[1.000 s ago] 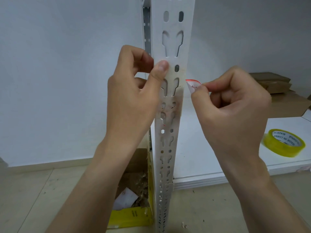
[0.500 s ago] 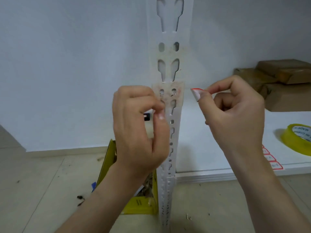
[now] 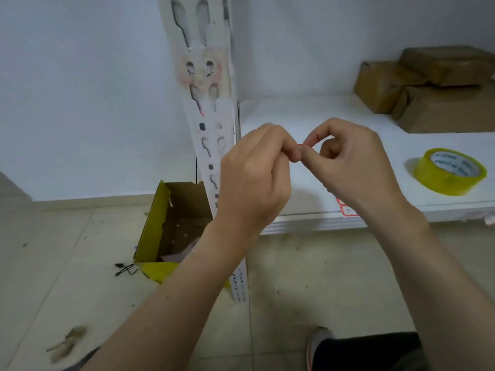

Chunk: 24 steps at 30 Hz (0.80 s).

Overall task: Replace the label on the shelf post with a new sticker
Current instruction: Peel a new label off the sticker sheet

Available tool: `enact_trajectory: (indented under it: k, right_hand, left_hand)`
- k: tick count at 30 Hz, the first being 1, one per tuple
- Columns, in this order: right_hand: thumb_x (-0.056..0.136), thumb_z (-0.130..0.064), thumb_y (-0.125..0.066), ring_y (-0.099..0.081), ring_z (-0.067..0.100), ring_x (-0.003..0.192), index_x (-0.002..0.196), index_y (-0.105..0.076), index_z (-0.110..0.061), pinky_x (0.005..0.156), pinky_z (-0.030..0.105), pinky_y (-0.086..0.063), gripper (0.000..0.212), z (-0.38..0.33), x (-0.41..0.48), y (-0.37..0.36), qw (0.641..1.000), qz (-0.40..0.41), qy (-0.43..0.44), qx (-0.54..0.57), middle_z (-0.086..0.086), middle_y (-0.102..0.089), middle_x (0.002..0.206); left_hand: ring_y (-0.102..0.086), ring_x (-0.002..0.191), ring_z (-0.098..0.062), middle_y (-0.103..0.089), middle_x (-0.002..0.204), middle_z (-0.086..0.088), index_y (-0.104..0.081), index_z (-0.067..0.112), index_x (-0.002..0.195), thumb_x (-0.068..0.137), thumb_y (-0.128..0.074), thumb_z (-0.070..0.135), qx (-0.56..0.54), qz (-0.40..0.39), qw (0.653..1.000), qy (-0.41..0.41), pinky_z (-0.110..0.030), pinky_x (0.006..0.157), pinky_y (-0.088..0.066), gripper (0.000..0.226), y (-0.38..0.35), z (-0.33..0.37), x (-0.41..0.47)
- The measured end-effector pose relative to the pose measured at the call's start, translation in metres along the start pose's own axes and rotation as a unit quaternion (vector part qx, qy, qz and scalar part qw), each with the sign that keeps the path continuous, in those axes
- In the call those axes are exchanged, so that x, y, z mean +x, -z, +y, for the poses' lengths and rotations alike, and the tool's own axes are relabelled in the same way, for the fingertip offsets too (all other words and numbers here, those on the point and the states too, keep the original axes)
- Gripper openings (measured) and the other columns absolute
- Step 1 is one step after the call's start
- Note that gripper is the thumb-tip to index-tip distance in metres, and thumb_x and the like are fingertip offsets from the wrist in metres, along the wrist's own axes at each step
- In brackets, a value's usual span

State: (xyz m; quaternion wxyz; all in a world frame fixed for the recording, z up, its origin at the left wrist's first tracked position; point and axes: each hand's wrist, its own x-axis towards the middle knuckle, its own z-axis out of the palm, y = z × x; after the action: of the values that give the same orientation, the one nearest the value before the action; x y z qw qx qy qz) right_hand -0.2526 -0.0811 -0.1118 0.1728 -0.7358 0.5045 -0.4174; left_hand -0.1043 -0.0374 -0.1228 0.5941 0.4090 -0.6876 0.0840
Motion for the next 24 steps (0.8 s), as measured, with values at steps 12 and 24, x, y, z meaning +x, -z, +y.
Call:
enact_trajectory:
  k: [12,24]
  right_hand:
    - [0.077,-0.049,-0.074,-0.064,0.015,0.082,0.078,-0.063,-0.030,0.065,0.029,-0.044,0.021,0.050,-0.005,-0.029,0.971,-0.162,-0.078,-0.155,-0.014,-0.064,0.074]
    - [0.082,-0.039,-0.068,-0.062,0.021,0.088,0.087,-0.061,-0.032,0.070,0.031,-0.043,0.011,0.048,0.007,-0.052,0.952,-0.240,-0.088,-0.168,-0.010,-0.063,0.090]
  left_hand:
    - [-0.059,0.060,-0.028,-0.060,0.065,-0.006,-0.053,0.014,0.089,0.093,-0.032,0.013,-0.002,-0.153,0.962,0.227,-0.052,0.060,-0.052,0.022,-0.028,-0.017,-0.046]
    - [-0.060,0.073,-0.011,-0.060,0.076,0.013,-0.056,0.018,0.086,0.094,-0.040,-0.001,-0.019,-0.127,0.951,0.280,-0.037,0.068,-0.051,0.026,-0.042,-0.020,-0.051]
